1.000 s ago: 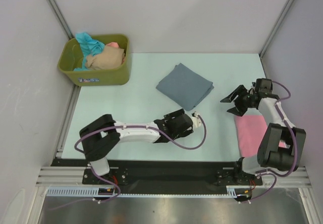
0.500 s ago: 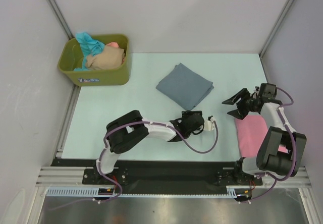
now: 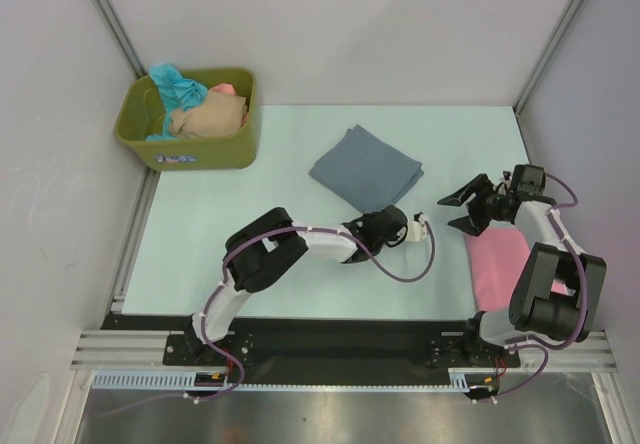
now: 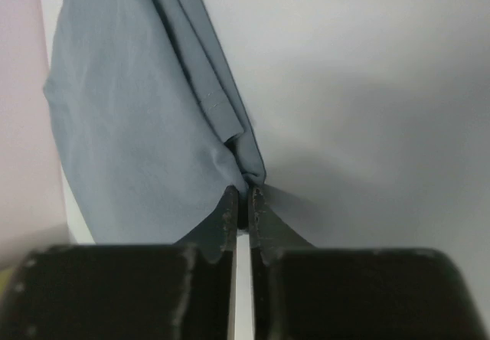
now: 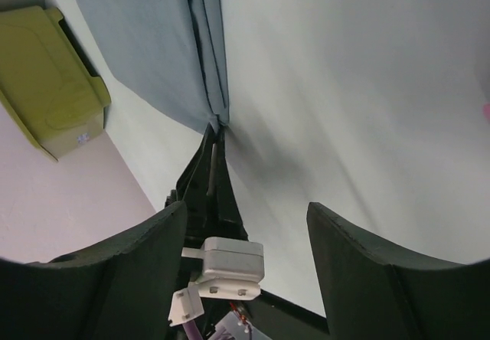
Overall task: Fold and stack the t-shirts
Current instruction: Neatly place the folded tshirt to the corner
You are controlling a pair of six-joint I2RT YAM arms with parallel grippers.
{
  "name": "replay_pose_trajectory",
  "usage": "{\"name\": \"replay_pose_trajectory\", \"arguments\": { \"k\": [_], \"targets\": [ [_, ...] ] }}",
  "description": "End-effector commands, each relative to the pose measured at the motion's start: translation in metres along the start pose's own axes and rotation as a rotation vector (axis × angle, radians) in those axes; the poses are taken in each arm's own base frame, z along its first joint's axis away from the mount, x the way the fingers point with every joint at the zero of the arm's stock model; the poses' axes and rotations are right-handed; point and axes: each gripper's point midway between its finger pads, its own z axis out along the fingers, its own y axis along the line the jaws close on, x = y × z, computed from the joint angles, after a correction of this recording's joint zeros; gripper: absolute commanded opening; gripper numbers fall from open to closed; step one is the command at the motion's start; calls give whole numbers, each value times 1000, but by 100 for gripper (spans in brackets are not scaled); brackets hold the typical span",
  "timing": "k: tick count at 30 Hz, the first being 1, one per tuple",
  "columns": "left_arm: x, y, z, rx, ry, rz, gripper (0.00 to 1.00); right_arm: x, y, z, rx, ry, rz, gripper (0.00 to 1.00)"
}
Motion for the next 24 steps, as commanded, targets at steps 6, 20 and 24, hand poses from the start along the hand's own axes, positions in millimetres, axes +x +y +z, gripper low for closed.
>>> {"name": "replay_pose_trajectory", "arguments": {
  "k": [6,20,24],
  "targets": [
    [-31,35,-5,-20,-75,-94,0,-9,22,22,-44,23,-49,74],
    [-50,103,-37,-17,-161,-199,0,-19,43,74,-112,104,-41,81],
    [-51,106,-39,-17,-165,-213,0,-23,54,93,-144,93,-19,86]
  ]
}}
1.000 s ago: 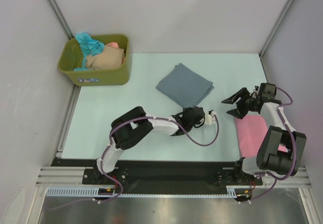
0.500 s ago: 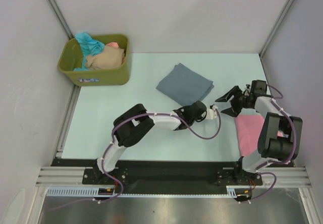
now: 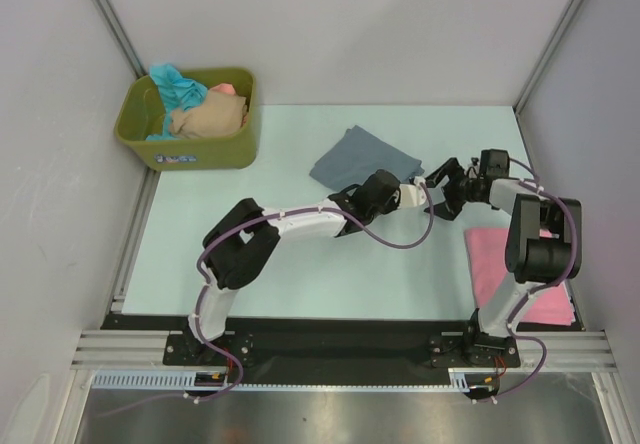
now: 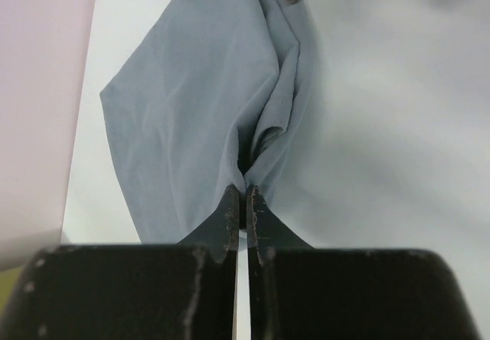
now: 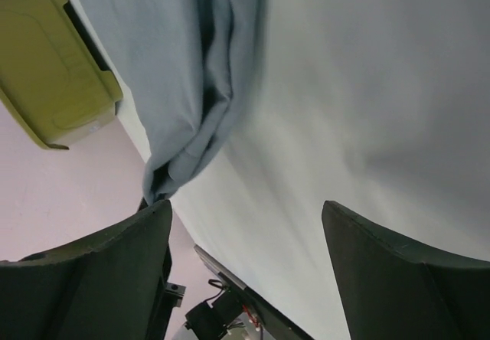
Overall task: Fold and stack the t-shirts
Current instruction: Neatly place the folded tshirt to the corner
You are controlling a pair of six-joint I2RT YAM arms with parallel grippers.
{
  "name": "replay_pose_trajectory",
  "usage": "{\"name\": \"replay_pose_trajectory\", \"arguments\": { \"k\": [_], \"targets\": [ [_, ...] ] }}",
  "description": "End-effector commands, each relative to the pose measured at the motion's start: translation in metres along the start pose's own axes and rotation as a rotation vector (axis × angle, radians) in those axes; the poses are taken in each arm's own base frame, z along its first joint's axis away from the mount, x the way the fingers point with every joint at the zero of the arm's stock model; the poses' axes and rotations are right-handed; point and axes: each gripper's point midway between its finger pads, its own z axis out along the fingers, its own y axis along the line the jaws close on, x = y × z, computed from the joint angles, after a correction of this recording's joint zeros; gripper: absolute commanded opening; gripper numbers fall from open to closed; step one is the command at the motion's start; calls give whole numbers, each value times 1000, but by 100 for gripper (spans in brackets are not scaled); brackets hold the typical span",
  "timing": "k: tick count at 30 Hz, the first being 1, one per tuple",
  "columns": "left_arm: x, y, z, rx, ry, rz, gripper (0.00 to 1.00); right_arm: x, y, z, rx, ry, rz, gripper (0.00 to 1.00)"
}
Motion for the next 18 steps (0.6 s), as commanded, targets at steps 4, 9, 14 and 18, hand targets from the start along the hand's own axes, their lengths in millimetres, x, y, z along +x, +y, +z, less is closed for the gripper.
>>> {"name": "replay_pose_trajectory", "arguments": {
  "k": [4,9,14,18],
  "targets": [
    [-33,27,-17,-25,-86,-49,0,-17,46,30,-154,-43,11,89],
    [-37,37,-23,-40,-99,-60,0,-20,54,60,-141,-70,40,100],
    [-43,42,-29,-47,-116,-68,0,-21,58,81,-66,-113,55,95],
    [-43,42,-34,-42,-121,-83,0,-34,53,91,-35,-192,97,86]
  ]
}}
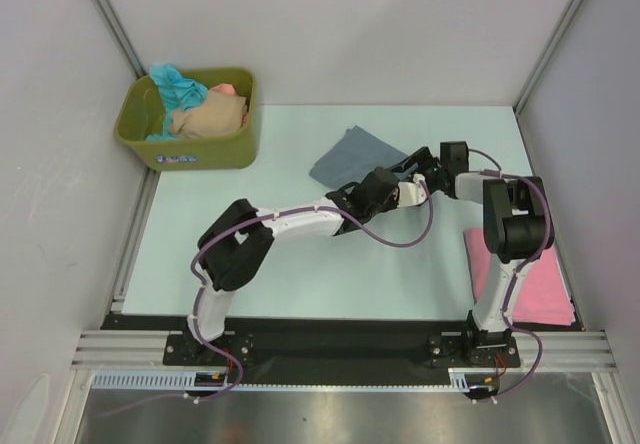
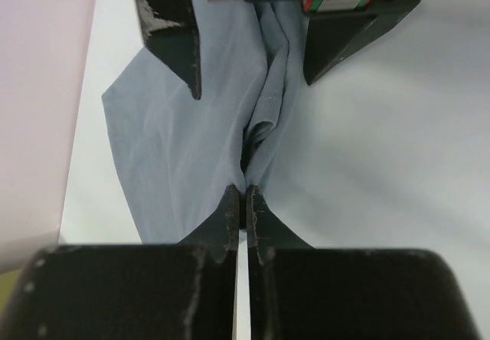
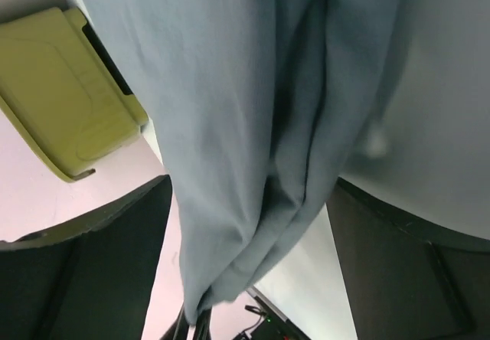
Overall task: Fold and stack the t-shirts
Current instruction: Neatly place the folded tshirt to the corner
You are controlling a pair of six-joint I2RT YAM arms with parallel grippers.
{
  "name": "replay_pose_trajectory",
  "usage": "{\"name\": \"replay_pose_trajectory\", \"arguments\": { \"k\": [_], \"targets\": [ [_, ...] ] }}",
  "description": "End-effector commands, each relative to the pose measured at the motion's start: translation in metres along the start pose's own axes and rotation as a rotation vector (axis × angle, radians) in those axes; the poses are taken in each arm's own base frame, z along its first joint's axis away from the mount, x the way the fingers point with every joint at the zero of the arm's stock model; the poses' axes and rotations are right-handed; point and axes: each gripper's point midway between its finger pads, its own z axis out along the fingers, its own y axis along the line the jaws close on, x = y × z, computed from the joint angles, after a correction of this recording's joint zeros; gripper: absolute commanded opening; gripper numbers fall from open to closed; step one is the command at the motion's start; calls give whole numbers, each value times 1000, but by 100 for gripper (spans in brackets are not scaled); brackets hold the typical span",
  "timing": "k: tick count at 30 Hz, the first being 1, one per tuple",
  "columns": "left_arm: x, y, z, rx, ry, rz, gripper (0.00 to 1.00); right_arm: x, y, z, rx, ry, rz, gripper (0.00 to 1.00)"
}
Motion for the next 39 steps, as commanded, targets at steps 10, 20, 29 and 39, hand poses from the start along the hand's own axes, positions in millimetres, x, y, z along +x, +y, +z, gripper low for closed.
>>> {"name": "replay_pose_trajectory", "arguments": {
  "k": [10,20,29,39],
  "targets": [
    [-38,35,-37,-38,-106,-84,0,-48,-2,30,1,-172,49,80],
    [-32,28,-42,-17,-96,-132,1,-71,1,27,14,-228,0,20],
    [-51,33,-114,58,-191,-544,53,-66,10,-13,165,-319,-196,0],
    [-34,12,-256,231,-273,-1079,54,-79,-19,-124,462,-557,-225,0]
  ]
}}
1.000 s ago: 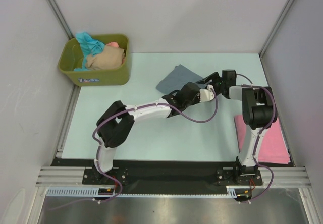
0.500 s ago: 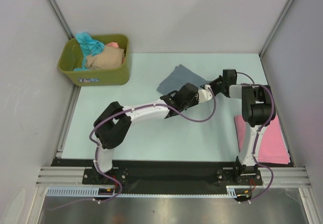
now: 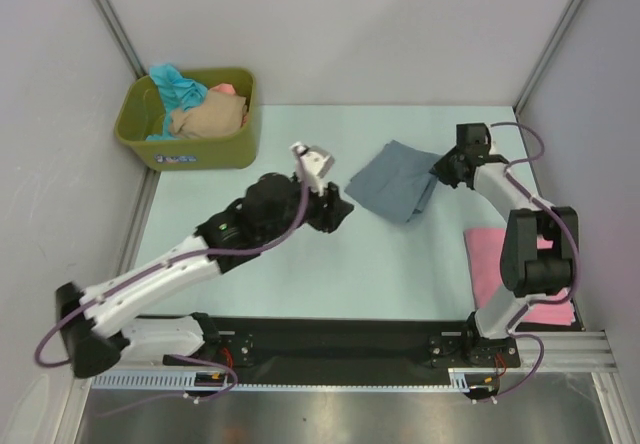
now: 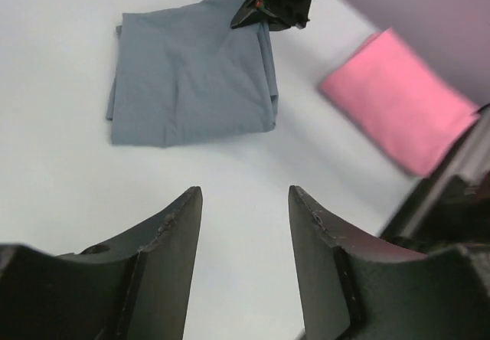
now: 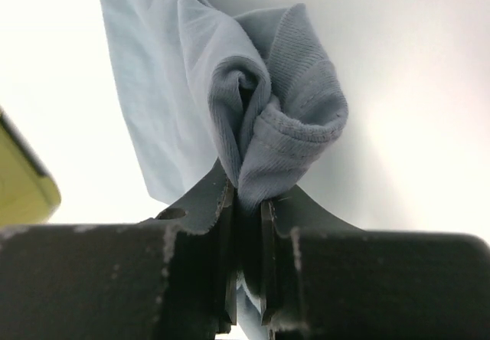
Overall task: Fold and stack the t-shirts
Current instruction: Neatly place the folded tshirt to the corner
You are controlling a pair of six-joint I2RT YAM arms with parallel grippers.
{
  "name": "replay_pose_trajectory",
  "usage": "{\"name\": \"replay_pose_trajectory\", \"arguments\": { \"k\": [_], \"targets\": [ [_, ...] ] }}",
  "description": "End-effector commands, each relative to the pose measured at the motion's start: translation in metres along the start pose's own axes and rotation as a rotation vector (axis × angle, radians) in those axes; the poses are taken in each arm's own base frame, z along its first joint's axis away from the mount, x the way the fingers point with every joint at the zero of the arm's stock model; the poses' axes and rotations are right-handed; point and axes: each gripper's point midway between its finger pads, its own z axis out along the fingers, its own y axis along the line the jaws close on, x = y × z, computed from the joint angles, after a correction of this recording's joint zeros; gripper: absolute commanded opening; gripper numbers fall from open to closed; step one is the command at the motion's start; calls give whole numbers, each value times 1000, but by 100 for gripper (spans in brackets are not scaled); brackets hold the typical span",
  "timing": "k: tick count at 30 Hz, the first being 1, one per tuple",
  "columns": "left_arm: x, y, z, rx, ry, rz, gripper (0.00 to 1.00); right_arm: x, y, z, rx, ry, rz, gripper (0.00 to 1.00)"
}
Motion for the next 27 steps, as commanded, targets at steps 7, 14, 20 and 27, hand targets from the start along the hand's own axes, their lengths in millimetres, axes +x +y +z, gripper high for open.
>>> {"name": "replay_pose_trajectory", "arguments": {
  "k": [7,14,20,27],
  "targets": [
    [51,-6,-69,45,77,-261,54,-65,-85,-87,306,-211,33,0],
    [56,-17,-81,126,118,-203,54,-103,-121,-142,398,-319,58,0],
    [57,-24,-84,176,121,-169,53,-123,-135,-170,412,-356,60,0],
    [60,-25,-85,194,143,-128,53,-138,-129,-189,402,-395,81,0]
  ]
}}
